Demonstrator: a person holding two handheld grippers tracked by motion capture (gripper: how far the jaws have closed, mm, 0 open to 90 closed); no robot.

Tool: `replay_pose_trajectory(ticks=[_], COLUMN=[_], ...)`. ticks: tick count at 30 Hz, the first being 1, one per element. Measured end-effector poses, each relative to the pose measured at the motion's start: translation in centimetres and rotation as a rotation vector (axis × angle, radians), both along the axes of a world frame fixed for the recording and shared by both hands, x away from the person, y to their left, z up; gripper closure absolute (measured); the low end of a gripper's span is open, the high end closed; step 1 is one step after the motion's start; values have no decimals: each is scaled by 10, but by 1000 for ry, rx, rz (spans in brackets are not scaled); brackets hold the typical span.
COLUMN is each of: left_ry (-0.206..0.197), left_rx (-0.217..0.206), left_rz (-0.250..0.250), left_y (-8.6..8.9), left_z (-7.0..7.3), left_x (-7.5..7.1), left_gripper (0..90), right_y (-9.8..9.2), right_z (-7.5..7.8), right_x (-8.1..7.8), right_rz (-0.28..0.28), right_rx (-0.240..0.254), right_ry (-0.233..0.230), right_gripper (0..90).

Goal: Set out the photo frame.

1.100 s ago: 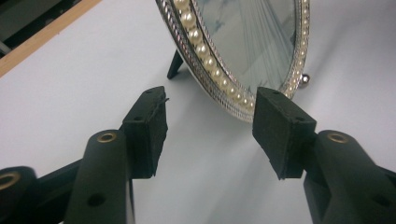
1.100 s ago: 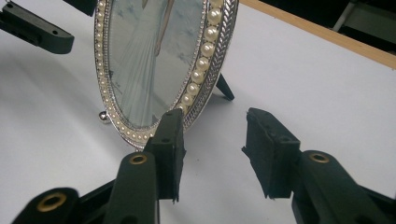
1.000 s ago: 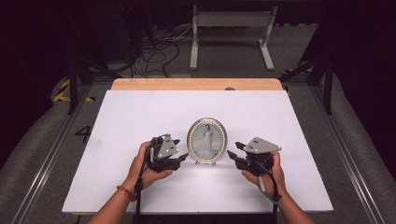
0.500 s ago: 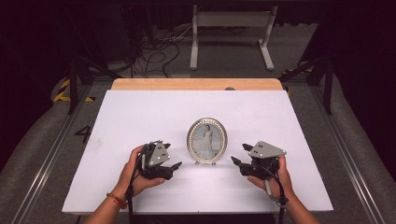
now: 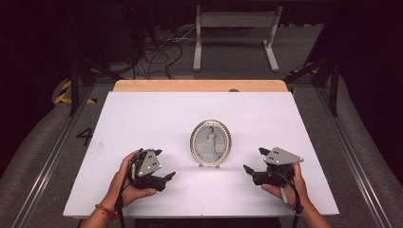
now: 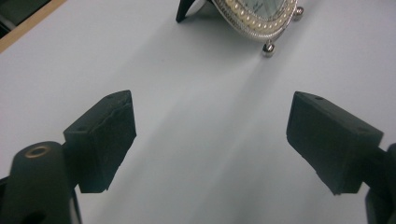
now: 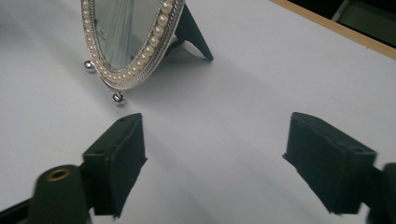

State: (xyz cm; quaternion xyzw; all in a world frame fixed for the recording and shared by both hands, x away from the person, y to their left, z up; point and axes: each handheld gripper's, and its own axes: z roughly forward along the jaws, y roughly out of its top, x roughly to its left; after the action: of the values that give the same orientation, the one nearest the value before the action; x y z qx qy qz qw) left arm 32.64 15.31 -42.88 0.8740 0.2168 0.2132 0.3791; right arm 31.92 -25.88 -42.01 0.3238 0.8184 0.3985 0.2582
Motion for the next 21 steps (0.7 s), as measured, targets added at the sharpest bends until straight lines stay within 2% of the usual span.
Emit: replay_pose_trajectory(ticks=[3, 6, 7, 8, 11, 13, 16, 18, 20, 21], left_ry=[13, 23, 23, 31, 39, 40, 35, 39, 46, 48], left_rx=[-28, -79, -79, -101, -112, -110, -106, -118, -171, -171], left_rz=[31, 57, 57, 59, 46, 44, 59, 65, 86, 89], left_y=[13, 25, 25, 32, 40, 43, 49, 51, 59, 60], left_z=[-5, -7, -7, -9, -13, -16, -17, -18, -22, -24], left_x=[-4, -7, -7, -10, -15, -17, -19, -19, -20, -20], left_gripper=[126, 86, 77, 73, 55, 54, 54, 55, 56, 58], right_y=[-6, -11, -13, -15, -20, -21, -26, -27, -29, -29], right_z=[-4, -7, -9, -11, -15, -18, -19, -19, -23, -24], right_x=[-3, -6, -8, -9, -13, -16, -19, -20, -23, -25], right_rz=[11, 12, 10, 10, 25, 27, 36, 33, 17, 22], right_rx=[-32, -13, 7, 18, 44, 30, 45, 49, 17, 14], right_ry=[-3, 3, 1, 1, 5, 9, 8, 9, 10, 7], right_gripper=[147, 137, 136, 132, 117, 112, 103, 99, 92, 96])
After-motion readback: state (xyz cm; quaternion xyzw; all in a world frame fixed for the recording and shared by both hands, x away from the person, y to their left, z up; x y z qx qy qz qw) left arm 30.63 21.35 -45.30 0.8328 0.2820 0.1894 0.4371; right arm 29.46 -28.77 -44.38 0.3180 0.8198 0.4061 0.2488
